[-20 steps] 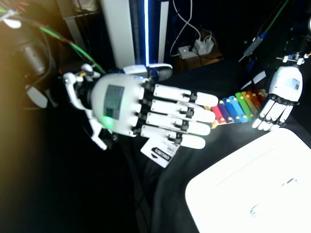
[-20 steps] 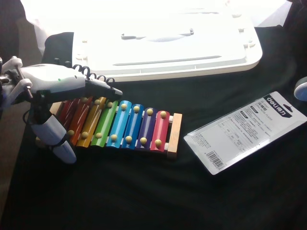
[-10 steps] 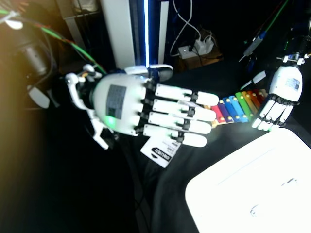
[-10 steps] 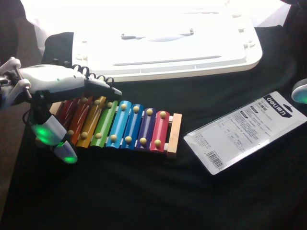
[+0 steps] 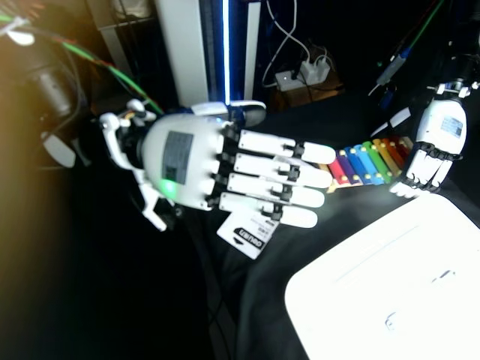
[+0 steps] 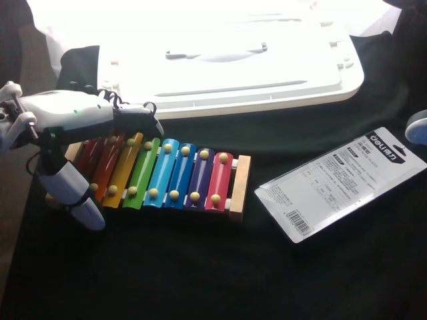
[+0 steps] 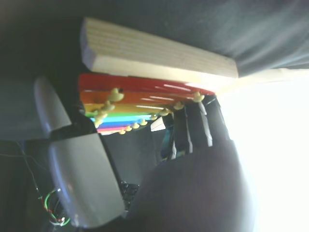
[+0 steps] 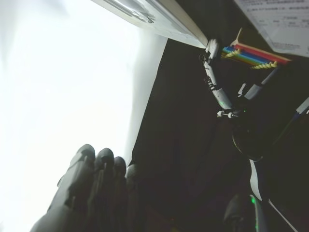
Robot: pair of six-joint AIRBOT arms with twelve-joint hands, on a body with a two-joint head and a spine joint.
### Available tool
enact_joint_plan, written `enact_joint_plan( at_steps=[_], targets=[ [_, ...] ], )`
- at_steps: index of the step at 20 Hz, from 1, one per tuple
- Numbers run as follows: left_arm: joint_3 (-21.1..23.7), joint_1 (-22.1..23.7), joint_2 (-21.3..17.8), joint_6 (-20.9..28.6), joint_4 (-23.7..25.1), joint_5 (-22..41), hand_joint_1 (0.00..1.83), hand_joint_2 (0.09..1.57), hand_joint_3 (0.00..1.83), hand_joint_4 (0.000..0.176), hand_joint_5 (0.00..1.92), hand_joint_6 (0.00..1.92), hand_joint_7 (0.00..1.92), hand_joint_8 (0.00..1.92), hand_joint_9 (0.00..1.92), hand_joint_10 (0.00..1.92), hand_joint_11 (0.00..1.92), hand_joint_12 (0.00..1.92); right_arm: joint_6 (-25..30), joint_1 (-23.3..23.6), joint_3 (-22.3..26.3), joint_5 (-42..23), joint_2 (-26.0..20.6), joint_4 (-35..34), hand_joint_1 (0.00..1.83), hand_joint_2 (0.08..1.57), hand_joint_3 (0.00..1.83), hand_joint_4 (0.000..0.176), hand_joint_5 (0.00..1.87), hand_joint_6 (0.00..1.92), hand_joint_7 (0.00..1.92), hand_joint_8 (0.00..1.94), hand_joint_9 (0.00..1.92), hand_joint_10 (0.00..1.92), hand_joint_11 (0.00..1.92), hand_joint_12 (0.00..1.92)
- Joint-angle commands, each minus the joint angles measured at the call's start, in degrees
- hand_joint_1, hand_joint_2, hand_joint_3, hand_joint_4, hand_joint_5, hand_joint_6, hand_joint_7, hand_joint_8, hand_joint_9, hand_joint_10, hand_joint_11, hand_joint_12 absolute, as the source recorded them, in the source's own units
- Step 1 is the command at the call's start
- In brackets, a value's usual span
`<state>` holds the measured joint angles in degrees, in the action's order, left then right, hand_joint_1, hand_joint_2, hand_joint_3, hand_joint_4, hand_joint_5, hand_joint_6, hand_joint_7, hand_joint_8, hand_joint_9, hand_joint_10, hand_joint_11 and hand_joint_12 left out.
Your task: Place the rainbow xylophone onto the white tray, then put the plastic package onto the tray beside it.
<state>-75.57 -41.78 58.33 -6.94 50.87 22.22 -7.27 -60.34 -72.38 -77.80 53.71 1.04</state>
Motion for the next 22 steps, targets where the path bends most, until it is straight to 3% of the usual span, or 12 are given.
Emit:
enact_joint_plan(
  at_steps=[1,4,5,6,7,9,10,11,12,16,19,22],
  targets=[
    [0.1,-0.6,-0.3,-0.2,-1.1,-0.2,1.46,1.25,0.00,0.096,0.27,1.77,0.58,1.61,0.67,1.56,0.47,1.71,0.7,0.3,0.1,-7.0,0.0,-2.2,0.77,0.77,0.00,0.000,0.23,0.00,0.18,0.00,0.18,0.01,0.08,0.08],
    [0.0,-0.5,-0.7,-2.9,-4.6,0.1,1.45,1.25,0.00,0.067,0.31,1.71,0.60,1.60,0.66,1.55,0.40,1.72,0.7,0.3,0.1,-7.0,0.1,-2.2,0.78,0.77,0.00,0.000,0.23,0.00,0.18,0.00,0.18,0.01,0.09,0.08],
    [0.0,-0.5,-0.8,-4.1,-5.9,0.3,1.45,1.25,0.00,0.088,0.29,1.72,0.59,1.60,0.67,1.55,0.42,1.74,0.7,0.3,0.1,-7.0,0.1,-2.2,0.76,0.77,0.00,0.000,0.23,0.00,0.18,0.00,0.17,0.00,0.08,0.08],
    [0.0,-0.5,-0.8,-5.0,-7.1,0.5,1.34,1.25,0.00,0.085,0.31,1.68,0.66,1.52,0.51,1.58,0.38,1.73,0.7,0.3,0.1,-7.0,0.1,-2.2,0.76,0.77,0.00,0.000,0.22,0.00,0.18,0.00,0.17,0.00,0.08,0.08],
    [0.0,-0.5,-0.9,-5.6,-7.9,0.6,1.32,1.24,0.00,0.057,0.34,1.63,0.70,1.47,0.47,1.58,0.39,1.68,0.7,0.3,0.0,-7.0,0.1,-2.2,0.76,0.77,0.00,0.000,0.23,0.00,0.18,0.00,0.17,0.00,0.08,0.09],
    [0.0,-0.1,-1.3,-6.1,-8.5,0.7,1.32,1.22,0.00,0.034,0.40,1.57,0.74,1.42,0.52,1.55,0.46,1.64,0.7,0.3,0.0,-7.0,0.1,-2.2,0.77,0.76,0.00,0.000,0.23,0.00,0.19,0.00,0.17,0.00,0.08,0.09],
    [0.0,0.0,-1.5,-7.3,-9.9,0.8,1.44,1.21,0.00,0.005,0.43,1.53,0.69,1.46,0.69,1.48,0.49,1.62,0.7,0.3,0.0,-7.0,0.1,-2.2,0.76,0.77,0.00,0.000,0.23,0.00,0.18,0.00,0.17,0.00,0.08,0.09],
    [0.0,0.1,-1.6,-7.9,-10.7,0.9,1.20,1.25,0.00,0.019,0.62,1.47,0.72,1.46,0.60,1.54,0.53,1.66,0.7,0.3,0.0,-7.0,0.1,-2.2,0.76,0.77,0.00,0.000,0.23,0.00,0.18,0.00,0.17,0.00,0.09,0.10],
    [0.0,0.1,-1.7,-8.7,-11.7,1.1,1.16,1.26,0.00,0.015,0.67,1.42,0.74,1.45,0.59,1.58,0.56,1.68,0.7,0.3,0.0,-7.0,0.1,-2.2,0.77,0.77,0.00,0.000,0.23,0.00,0.18,0.00,0.17,0.00,0.09,0.10],
    [0.0,0.3,-1.6,-8.9,-11.7,1.1,1.14,1.27,0.00,0.006,0.65,1.44,0.74,1.47,0.60,1.54,0.58,1.63,0.7,0.3,0.0,-7.0,0.1,-2.2,0.78,0.77,0.00,0.000,0.23,0.00,0.18,0.00,0.17,0.00,0.09,0.11],
    [0.0,0.3,-1.7,-8.9,-11.8,1.1,1.32,1.20,0.00,0.001,0.44,1.38,0.77,1.37,0.53,1.57,0.48,1.70,0.7,0.3,0.0,-7.0,0.1,-2.2,0.78,0.77,0.00,0.000,0.24,0.00,0.18,0.00,0.18,0.00,0.10,0.13],
    [-0.1,0.5,-2.1,-12.0,-16.1,2.1,1.12,1.29,0.00,0.009,0.64,1.44,0.68,1.57,0.51,1.64,0.45,1.78,0.7,0.3,0.0,-7.0,0.2,-2.2,0.76,0.78,0.00,0.000,0.23,0.00,0.19,0.00,0.18,0.00,0.09,0.14]
  ],
)
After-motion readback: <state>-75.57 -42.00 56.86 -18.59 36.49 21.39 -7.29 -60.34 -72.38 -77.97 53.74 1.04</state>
